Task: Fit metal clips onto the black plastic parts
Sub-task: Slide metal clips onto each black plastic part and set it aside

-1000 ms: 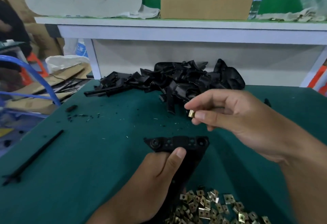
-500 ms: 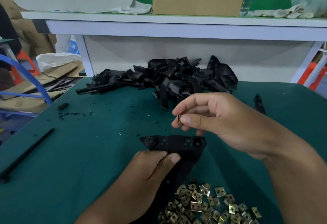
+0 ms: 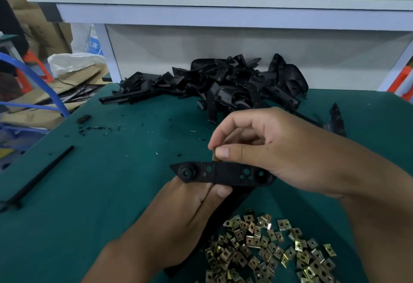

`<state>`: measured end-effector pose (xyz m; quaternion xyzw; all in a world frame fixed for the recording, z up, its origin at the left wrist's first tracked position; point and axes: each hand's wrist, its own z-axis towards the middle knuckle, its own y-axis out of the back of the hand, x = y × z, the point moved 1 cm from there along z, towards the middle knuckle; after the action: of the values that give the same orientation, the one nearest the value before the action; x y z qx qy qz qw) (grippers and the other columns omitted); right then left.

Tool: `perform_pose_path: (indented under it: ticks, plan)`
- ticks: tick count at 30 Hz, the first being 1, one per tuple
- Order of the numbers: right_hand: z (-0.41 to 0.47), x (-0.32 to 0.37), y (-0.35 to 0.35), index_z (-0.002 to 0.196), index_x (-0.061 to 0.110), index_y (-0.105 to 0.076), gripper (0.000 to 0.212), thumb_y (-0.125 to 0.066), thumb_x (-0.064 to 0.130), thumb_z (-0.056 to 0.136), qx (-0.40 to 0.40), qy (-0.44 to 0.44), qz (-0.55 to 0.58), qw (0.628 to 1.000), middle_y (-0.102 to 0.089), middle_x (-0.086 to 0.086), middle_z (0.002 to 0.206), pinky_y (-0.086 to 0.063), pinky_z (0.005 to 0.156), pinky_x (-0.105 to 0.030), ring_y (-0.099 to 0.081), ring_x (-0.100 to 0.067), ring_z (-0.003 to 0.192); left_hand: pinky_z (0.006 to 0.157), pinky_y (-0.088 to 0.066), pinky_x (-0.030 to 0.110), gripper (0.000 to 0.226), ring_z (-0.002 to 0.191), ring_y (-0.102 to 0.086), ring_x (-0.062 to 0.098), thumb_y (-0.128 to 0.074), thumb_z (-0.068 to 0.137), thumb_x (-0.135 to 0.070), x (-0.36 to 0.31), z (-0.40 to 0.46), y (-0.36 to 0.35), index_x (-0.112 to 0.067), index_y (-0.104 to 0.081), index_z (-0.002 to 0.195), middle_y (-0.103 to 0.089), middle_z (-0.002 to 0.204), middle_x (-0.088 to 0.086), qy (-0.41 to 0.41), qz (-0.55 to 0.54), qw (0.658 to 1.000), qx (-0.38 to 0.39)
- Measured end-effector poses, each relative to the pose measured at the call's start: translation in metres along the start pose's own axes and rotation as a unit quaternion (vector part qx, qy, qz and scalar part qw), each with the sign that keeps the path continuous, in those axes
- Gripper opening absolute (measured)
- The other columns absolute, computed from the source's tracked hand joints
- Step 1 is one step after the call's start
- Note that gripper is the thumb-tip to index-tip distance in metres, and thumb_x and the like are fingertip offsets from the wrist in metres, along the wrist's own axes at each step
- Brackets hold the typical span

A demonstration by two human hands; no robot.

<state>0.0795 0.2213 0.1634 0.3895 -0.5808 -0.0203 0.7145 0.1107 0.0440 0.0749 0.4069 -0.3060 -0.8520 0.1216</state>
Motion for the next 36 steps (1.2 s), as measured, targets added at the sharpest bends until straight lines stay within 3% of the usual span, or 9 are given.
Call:
perform_pose_path:
  ticks: [5,8,10,13,20,26,31,34,36]
  plan:
    - [-0.003,0.005,-0.002,0.095,0.039,-0.072,0.004,-0.071,0.040,0.091,0.000,0.000,0.010,1.000,-0.077,0.011,0.089,-0.058,0.087,-0.046,-0.074,-0.010,0.082,0.049,-0.024,0.007,0.037,0.051,-0.041,-0.007,-0.021,0.106,-0.061,0.000,-0.002,0.002,-0.059,-0.042,0.076,-0.046,0.066,-0.032,-0.004,0.022,1.000,0.014]
    - [-0.002,0.007,-0.004,0.094,0.037,-0.074,0.006,-0.072,0.039,0.089,-0.002,-0.005,0.016,1.000,-0.077,0.009,0.087,-0.060,0.084,-0.044,-0.075,-0.010,0.080,0.054,-0.045,0.034,0.044,0.063,-0.053,0.006,-0.017,0.103,-0.068,0.005,-0.003,0.002,-0.044,-0.049,0.084,-0.055,0.076,-0.018,0.010,0.036,0.999,0.037]
    - [-0.002,0.007,-0.004,0.093,0.037,-0.074,0.006,-0.073,0.040,0.087,-0.007,-0.007,0.011,1.000,-0.077,0.011,0.085,-0.058,0.080,-0.036,-0.074,-0.006,0.079,0.057,-0.047,0.044,0.053,0.066,-0.056,0.014,-0.015,0.102,-0.068,0.006,-0.004,0.001,-0.032,-0.051,0.089,-0.057,0.078,-0.010,0.016,0.048,0.998,0.048]
    - [-0.002,0.007,-0.004,0.092,0.036,-0.074,0.006,-0.074,0.038,0.087,-0.006,-0.006,0.016,1.000,-0.077,0.012,0.085,-0.057,0.077,-0.029,-0.074,-0.005,0.078,0.057,-0.047,0.045,0.052,0.066,-0.055,0.015,-0.016,0.103,-0.066,0.008,-0.004,0.001,-0.030,-0.050,0.088,-0.055,0.078,-0.009,0.020,0.051,0.997,0.052]
    - [-0.004,0.005,-0.005,0.095,0.036,-0.073,0.006,-0.073,0.038,0.088,0.022,-0.007,-0.001,1.000,-0.078,0.011,0.085,-0.059,0.085,-0.041,-0.075,-0.006,0.080,0.062,-0.049,0.047,0.050,0.073,-0.057,0.019,-0.015,0.102,-0.067,0.007,-0.003,0.002,-0.032,-0.050,0.094,-0.058,0.086,-0.008,0.022,0.055,0.996,0.063]
    - [-0.004,0.005,-0.006,0.094,0.038,-0.076,0.006,-0.072,0.040,0.090,0.008,-0.005,-0.031,0.999,-0.077,0.017,0.083,-0.058,0.082,-0.034,-0.073,-0.001,0.079,0.062,-0.050,0.047,0.046,0.073,-0.057,0.017,-0.016,0.102,-0.068,0.011,-0.004,0.001,-0.035,-0.044,0.087,-0.057,0.083,-0.011,0.033,0.040,0.997,0.054]
    - [-0.007,0.007,-0.006,0.097,0.042,-0.077,0.009,-0.071,0.041,0.090,0.025,0.005,-0.055,0.998,-0.076,0.021,0.086,-0.056,0.083,-0.028,-0.071,0.004,0.083,0.081,-0.053,0.051,0.065,0.100,-0.066,0.026,-0.015,0.101,-0.070,0.015,-0.003,0.005,-0.027,-0.062,0.112,-0.067,0.109,-0.002,0.057,0.009,0.995,0.085]
    - [-0.005,0.006,-0.006,0.097,0.037,-0.078,0.009,-0.072,0.035,0.090,0.037,-0.008,-0.042,0.998,-0.077,0.018,0.088,-0.059,0.087,-0.031,-0.072,0.001,0.084,0.080,-0.053,0.050,0.069,0.097,-0.066,0.025,-0.015,0.100,-0.072,0.016,-0.002,0.003,-0.025,-0.063,0.110,-0.068,0.106,-0.002,0.060,0.005,0.995,0.082]
    - [-0.003,0.005,-0.006,0.102,0.038,-0.077,0.014,-0.071,0.032,0.091,0.046,-0.015,-0.030,0.998,-0.077,0.019,0.091,-0.054,0.088,-0.026,-0.071,0.003,0.089,0.080,-0.053,0.049,0.064,0.097,-0.066,0.024,-0.017,0.101,-0.071,0.019,-0.001,0.003,-0.027,-0.062,0.110,-0.068,0.106,-0.005,0.065,-0.004,0.996,0.067]
